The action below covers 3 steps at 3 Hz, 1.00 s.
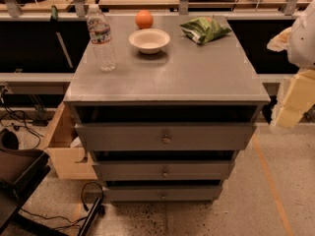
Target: Move green jalapeno chip bag near water bottle
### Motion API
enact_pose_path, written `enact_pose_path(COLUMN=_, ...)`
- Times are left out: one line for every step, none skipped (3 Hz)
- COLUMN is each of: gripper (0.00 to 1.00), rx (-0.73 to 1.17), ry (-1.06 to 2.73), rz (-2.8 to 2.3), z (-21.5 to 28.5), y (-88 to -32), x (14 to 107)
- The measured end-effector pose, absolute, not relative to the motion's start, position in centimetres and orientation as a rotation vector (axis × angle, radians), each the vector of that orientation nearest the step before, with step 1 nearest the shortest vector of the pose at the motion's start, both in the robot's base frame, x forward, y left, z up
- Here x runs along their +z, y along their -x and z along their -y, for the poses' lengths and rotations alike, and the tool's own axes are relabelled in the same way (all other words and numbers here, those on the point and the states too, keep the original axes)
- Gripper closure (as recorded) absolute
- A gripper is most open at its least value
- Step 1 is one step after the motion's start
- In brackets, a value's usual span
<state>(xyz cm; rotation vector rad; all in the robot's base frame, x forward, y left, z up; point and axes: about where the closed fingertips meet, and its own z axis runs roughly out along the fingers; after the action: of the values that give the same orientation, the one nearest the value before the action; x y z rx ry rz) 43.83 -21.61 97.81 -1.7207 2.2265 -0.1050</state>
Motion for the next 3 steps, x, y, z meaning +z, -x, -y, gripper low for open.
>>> enact_pose_path(gripper=0.0, rx=-0.105, ry=1.721, rz=-2.226, z=21.6, y=-43.8, x=97.8)
enact_pose_path(gripper=0.0, rx=-0.069, ry=1.541, rz=-2.172, z=22.7, y=-47.2, x=98.1)
enact_pose_path(gripper=0.0, rx=-0.015, ry=1.304, rz=-2.106, z=25.1, y=-51.5, x=98.0)
